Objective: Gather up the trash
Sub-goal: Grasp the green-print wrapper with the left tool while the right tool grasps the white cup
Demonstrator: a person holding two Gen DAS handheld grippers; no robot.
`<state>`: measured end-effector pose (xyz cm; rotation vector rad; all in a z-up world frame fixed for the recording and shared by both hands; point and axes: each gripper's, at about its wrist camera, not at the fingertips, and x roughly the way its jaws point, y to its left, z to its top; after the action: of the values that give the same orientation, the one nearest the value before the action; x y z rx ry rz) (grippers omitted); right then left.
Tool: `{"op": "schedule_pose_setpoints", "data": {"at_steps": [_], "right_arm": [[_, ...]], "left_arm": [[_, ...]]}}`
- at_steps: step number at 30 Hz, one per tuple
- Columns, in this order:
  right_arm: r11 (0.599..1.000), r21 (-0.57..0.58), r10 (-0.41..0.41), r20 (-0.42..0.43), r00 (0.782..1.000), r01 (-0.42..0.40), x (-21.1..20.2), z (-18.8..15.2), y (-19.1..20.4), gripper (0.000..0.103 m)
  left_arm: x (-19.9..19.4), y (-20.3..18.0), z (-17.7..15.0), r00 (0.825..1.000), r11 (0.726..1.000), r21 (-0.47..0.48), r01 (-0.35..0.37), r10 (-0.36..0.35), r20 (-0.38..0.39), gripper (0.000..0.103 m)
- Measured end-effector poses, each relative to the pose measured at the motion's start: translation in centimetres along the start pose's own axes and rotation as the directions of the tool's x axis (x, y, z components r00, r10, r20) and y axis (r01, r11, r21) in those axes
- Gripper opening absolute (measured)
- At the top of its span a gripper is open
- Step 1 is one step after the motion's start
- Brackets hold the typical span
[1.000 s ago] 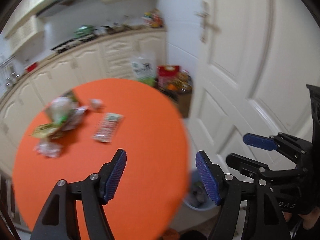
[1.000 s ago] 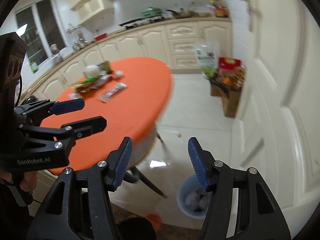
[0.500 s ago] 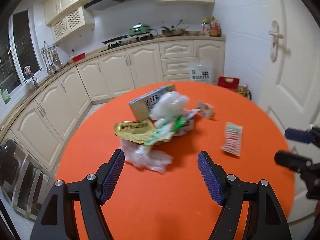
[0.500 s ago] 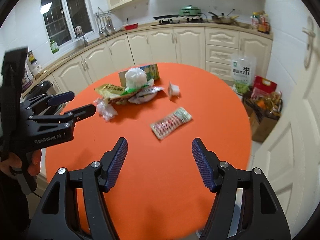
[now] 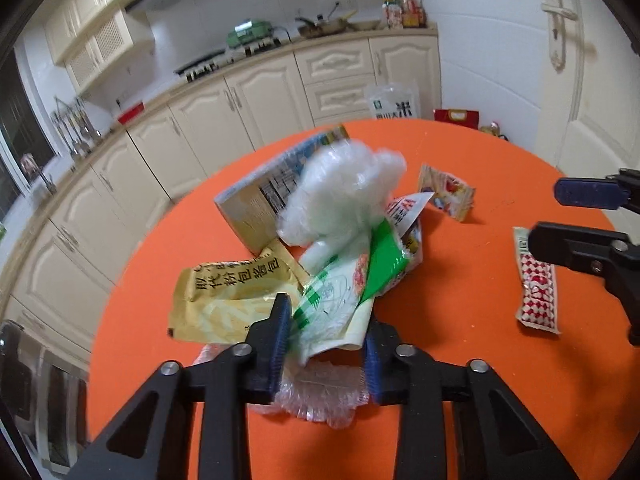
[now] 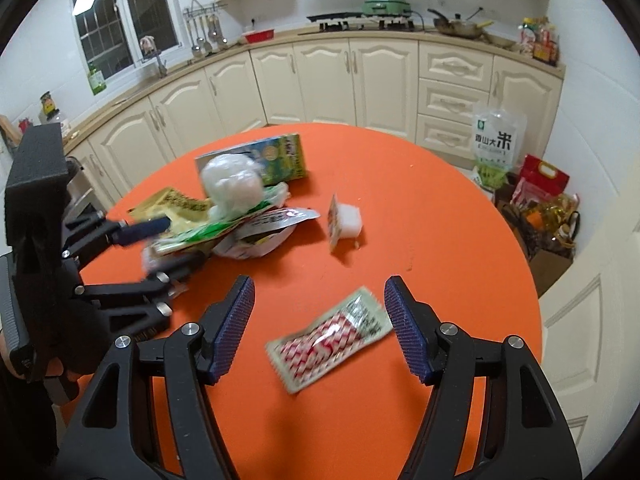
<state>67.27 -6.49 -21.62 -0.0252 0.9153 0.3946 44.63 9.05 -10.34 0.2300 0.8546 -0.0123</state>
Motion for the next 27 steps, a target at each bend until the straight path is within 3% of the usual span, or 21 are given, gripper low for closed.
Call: {"op": "schedule_pose_setpoints", "data": {"at_steps": [1,2,4,10,14,15,17,21,27], "right_arm": [[1.000,-0.003,-0.002,-0.004,1.000,0.002,0.4,0.2,-0.1,0.065],[1.000,-0.005,-0.006,-0.010,1.000,0.006,1.0,0.6,-0.2,0.065],[1.000,-0.003,-0.013,-0.015,1.000,0.013,2.0,1.3,-0.5,0.065],[0.999,-0.021,-0.046,-0.058,0.997,0.045,5.6,3.4,-0.8,0.064],[0.998,-0.042,-0.060,-0.100,0.993,0.057,7.9,3.9,-0.7,0.046],[0.996,-0.054,-0.076,-0.091,0.993,0.071,7.9,4.1,-0.6,0.042],[0.996,-0.060,-0.069,-0.095,0.993,0.064,7.9,4.3,-0.5,0.023],[0.989,-0.127,-0.085,-0.079,0.993,0.074,7.1,3.7,0.8,0.021],[0.996,-0.086,-0.010,-0.009,1.000,0.009,2.3,2.0,1.3,0.021]], "left_arm": [[0.3,0.5,0.3,1.000,1.000,-0.004,0.013,-0.013,0.004,0.011],[0.4,1.1,0.4,0.999,0.999,-0.010,0.041,-0.041,0.001,0.008],[0.1,2.3,0.2,0.994,0.993,-0.050,0.106,-0.106,0.016,0.007],[-2.8,5.4,-1.5,0.979,0.974,-0.120,0.194,-0.185,0.083,0.006],[-3.0,7.1,-2.2,0.975,0.966,-0.148,0.213,-0.201,0.095,0.006],[-3.0,7.3,-2.5,0.975,0.965,-0.152,0.216,-0.203,0.095,0.006],[-3.2,8.8,-3.2,0.973,0.960,-0.165,0.225,-0.211,0.099,0.006],[-4.0,10.0,-3.5,0.965,0.950,-0.183,0.251,-0.232,0.119,0.005],[-6.6,9.8,-4.0,0.959,0.947,-0.178,0.266,-0.242,0.145,0.004]]}}
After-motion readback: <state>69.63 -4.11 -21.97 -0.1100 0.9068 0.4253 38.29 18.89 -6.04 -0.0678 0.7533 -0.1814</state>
